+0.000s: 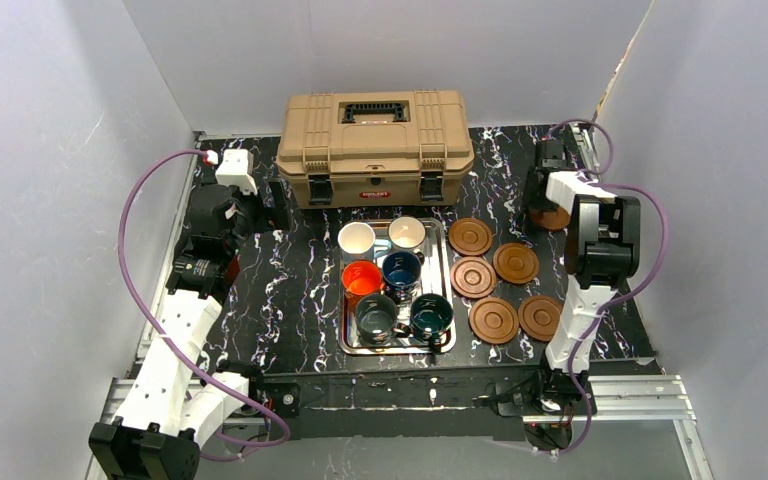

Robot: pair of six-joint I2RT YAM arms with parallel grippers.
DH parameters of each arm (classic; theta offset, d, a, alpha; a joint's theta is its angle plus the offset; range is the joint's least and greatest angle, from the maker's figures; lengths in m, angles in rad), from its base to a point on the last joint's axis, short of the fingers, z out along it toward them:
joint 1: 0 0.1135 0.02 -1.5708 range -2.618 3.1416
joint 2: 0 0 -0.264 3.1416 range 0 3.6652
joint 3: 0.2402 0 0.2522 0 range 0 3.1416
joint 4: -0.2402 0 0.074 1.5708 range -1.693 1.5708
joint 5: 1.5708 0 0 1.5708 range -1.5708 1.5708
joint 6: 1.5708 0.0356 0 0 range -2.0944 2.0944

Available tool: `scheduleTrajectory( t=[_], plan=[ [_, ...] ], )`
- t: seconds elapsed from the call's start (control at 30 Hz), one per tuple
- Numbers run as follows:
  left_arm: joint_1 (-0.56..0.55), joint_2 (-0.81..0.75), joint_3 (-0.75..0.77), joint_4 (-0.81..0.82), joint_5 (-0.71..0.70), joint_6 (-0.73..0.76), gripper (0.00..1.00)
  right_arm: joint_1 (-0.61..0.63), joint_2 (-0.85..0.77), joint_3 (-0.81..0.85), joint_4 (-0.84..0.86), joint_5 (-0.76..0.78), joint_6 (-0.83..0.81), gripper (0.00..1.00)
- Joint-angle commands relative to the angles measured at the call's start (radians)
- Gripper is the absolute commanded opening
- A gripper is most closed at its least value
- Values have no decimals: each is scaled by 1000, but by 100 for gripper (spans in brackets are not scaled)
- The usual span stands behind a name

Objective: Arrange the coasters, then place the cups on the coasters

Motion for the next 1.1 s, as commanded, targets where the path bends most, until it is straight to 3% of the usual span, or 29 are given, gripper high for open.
scheduleTrajectory(
  t=[0.0,0.37,0.47,0.7,0.9,1.07],
  plan=[
    [-3,-3,13,0,-4,9,98,-77,17,-11,-18,11,42,44],
    [-4,0,10,3,-4,9,98,-129,12,-12,-7,-48,53,47],
    [-3,-1,10,3,-5,8,98,-127,-18,-12,-7,-144,56,51],
    [-3,-8,8,7,-7,9,98,-122,-128,-7,-32,-162,60,68],
    [-3,-9,6,9,-5,6,98,-54,-243,-89,-52,-163,66,72],
    [-5,-8,7,10,3,2,98,92,-307,-173,-56,-127,65,77]
  ],
)
